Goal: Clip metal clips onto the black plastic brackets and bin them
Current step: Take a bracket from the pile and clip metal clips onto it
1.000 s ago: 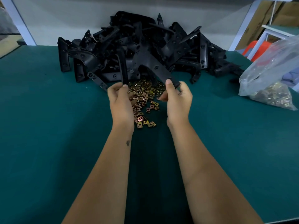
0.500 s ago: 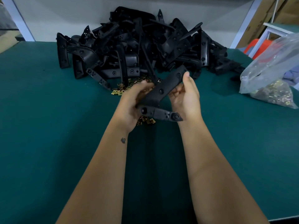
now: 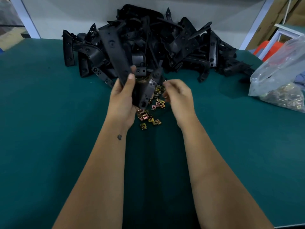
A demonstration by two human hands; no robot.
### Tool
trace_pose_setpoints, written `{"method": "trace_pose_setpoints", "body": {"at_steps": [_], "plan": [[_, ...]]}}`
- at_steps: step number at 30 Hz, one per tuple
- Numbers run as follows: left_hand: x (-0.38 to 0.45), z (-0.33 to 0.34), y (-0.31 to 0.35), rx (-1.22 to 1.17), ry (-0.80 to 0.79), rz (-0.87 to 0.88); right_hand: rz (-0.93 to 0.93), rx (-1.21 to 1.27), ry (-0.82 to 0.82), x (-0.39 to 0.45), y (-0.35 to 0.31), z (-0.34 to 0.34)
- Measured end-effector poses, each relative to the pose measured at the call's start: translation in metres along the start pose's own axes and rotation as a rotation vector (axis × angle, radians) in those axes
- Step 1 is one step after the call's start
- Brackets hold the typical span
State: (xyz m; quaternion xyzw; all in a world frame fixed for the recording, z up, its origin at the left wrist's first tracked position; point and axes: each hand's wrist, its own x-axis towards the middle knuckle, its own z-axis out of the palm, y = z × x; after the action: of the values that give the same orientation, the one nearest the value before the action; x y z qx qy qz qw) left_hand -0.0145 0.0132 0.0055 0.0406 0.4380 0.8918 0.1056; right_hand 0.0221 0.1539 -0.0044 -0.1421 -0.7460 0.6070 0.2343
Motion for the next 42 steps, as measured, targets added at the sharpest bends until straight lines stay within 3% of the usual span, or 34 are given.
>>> {"method": "trace_pose_setpoints", "body": {"at_steps": [5,12,25,33,37,42], "plan": [[0.009,-0.011,0.002,-0.205,0.164,0.042,-0.209,-0.487,-0.217,-0.011,0.005,0.018],[0.013,-0.018,0.001,-0.344,0.209,0.03,-0.354,-0.859,-0.415,-0.012,0.006,0.027],[0.014,-0.015,-0.004,-0.248,0.122,-0.019,-0.384,-0.857,-0.194,-0.011,0.006,0.026],[0.016,-0.016,-0.007,-0.234,0.119,-0.037,-0.363,-0.856,-0.25,-0.009,0.008,0.026],[0.016,-0.016,-0.008,-0.223,0.13,-0.042,-0.337,-0.711,-0.192,-0.008,0.008,0.026],[0.015,-0.014,-0.006,-0.184,0.152,-0.045,-0.198,-0.249,-0.042,-0.01,0.001,0.025]]}}
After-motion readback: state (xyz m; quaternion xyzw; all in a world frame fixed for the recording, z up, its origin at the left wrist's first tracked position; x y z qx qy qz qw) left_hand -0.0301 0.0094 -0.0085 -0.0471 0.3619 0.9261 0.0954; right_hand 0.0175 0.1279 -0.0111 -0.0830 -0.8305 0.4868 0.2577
